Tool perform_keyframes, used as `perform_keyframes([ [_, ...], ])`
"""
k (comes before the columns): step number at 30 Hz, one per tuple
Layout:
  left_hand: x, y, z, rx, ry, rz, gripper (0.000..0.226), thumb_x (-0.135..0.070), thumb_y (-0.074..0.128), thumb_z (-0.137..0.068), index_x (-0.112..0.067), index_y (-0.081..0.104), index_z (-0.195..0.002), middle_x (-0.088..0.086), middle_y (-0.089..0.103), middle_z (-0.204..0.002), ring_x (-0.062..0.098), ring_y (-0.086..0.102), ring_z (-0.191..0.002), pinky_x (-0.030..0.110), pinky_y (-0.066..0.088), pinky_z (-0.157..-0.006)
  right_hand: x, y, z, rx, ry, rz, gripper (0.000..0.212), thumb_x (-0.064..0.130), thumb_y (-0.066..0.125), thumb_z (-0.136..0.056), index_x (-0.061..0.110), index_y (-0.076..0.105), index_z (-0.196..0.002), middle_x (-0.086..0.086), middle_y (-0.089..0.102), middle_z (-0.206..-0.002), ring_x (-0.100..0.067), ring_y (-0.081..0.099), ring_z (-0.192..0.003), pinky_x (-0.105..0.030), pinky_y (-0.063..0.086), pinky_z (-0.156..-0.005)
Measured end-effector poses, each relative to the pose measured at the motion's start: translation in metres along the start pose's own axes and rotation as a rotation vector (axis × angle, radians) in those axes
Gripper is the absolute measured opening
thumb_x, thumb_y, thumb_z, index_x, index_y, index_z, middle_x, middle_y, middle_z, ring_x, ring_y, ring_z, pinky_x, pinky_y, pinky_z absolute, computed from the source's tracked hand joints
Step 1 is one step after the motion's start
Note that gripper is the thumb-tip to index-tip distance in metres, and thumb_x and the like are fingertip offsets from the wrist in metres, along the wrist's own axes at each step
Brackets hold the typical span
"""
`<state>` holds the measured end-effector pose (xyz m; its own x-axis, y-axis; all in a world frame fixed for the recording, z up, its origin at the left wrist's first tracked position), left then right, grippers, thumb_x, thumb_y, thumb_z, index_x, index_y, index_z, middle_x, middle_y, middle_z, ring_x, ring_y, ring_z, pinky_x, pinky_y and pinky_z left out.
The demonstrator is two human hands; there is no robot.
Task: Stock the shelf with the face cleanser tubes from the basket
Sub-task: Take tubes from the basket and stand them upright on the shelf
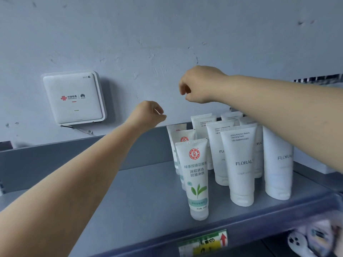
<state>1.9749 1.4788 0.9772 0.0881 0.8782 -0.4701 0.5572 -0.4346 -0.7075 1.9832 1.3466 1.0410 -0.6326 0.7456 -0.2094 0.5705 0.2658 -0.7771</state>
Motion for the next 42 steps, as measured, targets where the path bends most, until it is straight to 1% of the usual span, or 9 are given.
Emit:
perform_keyframes([
  [4,-0.032,-0.020,0.031,-0.074,0.115,-0.075,0.019,-0.020,0.057,-0.087,-0.011,0.062,-0.102,-0.001,0.061,-0.091,0.012,0.049,-0.061,0.022,0.038,-0.056,0.009,-0.029,0.030,-0.072,0.038,0.031,0.023,0.012,0.050,-0.082,0.018,0.066,-0.098,0.000,0.061,-0.096,-0.027,0.057,-0.097,-0.029,0.037,-0.067],
  [9,-0.077,-0.009,0.076,-0.098,0.316,-0.420,0.028,-0.028,0.050,-0.089,-0.016,0.058,-0.114,0.000,0.062,-0.109,0.025,0.054,-0.100,0.031,0.034,-0.088,0.011,-0.038,0.078,-0.074,0.133,0.230,0.023,0.014,0.049,-0.083,0.013,0.063,-0.102,-0.007,0.062,-0.104,-0.031,0.058,-0.097,-0.028,0.032,-0.064],
  [11,-0.095,-0.001,0.088,-0.115,0.389,-0.497,0.032,-0.031,0.049,-0.090,-0.017,0.057,-0.117,0.002,0.061,-0.113,0.026,0.053,-0.107,0.034,0.031,-0.092,0.008,-0.039,0.097,-0.054,0.167,0.285,0.023,0.016,0.050,-0.084,0.014,0.061,-0.104,-0.007,0.062,-0.106,-0.030,0.058,-0.098,-0.028,0.031,-0.063],
  [17,-0.144,0.025,0.116,-0.120,0.515,-0.534,0.035,-0.035,0.045,-0.091,-0.016,0.055,-0.119,0.003,0.060,-0.115,0.026,0.052,-0.106,0.034,0.032,-0.090,-0.013,-0.045,0.158,-0.001,0.240,0.326,0.027,0.023,0.048,-0.086,0.013,0.056,-0.111,-0.006,0.059,-0.109,-0.029,0.054,-0.103,-0.031,0.032,-0.066],
  [21,-0.180,0.058,0.135,-0.078,0.595,-0.540,0.039,-0.036,0.044,-0.091,-0.015,0.050,-0.123,0.004,0.057,-0.118,0.028,0.051,-0.108,0.035,0.033,-0.090,-0.037,-0.045,0.206,0.030,0.291,0.330,0.032,0.026,0.047,-0.088,0.013,0.050,-0.117,-0.006,0.055,-0.116,-0.028,0.049,-0.111,-0.032,0.032,-0.074],
  [24,-0.209,0.087,0.148,-0.042,0.653,-0.504,0.041,-0.037,0.044,-0.091,-0.015,0.047,-0.126,0.004,0.055,-0.120,0.027,0.050,-0.110,0.035,0.034,-0.093,-0.059,-0.035,0.244,0.114,0.336,0.350,0.036,0.031,0.047,-0.089,0.013,0.046,-0.121,-0.005,0.052,-0.119,-0.027,0.047,-0.113,-0.035,0.035,-0.082],
  [31,-0.294,0.184,0.192,0.136,0.784,-0.441,0.044,-0.037,0.045,-0.091,-0.016,0.044,-0.129,0.004,0.051,-0.125,0.027,0.046,-0.117,0.036,0.032,-0.098,-0.130,-0.015,0.349,0.276,0.470,0.354,0.040,0.031,0.048,-0.090,0.013,0.043,-0.126,-0.005,0.049,-0.124,-0.027,0.044,-0.117,-0.037,0.036,-0.085],
  [36,-0.346,0.259,0.234,0.246,0.862,-0.399,0.042,-0.036,0.046,-0.090,-0.015,0.045,-0.126,0.005,0.051,-0.125,0.028,0.046,-0.118,0.036,0.033,-0.095,-0.178,-0.002,0.434,0.386,0.553,0.378,0.039,0.033,0.049,-0.090,0.013,0.042,-0.124,-0.006,0.048,-0.125,-0.028,0.042,-0.120,-0.039,0.035,-0.092],
  [42,-0.397,0.354,0.303,0.383,0.939,-0.340,0.042,-0.036,0.043,-0.090,-0.016,0.045,-0.127,0.003,0.051,-0.126,0.026,0.046,-0.116,0.034,0.033,-0.094,-0.228,0.019,0.545,0.487,0.659,0.369,0.042,0.032,0.050,-0.088,0.013,0.043,-0.124,-0.006,0.049,-0.127,-0.028,0.043,-0.120,-0.039,0.036,-0.092],
])
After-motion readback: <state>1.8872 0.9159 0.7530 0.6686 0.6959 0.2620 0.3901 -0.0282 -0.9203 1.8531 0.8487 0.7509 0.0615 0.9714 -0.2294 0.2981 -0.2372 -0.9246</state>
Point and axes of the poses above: each hand's wrist, its own z-axis away from the middle knuckle, its own y-axis out of the palm, x = y × z, the point moved 9 cm from there along -z, towards the middle knuckle
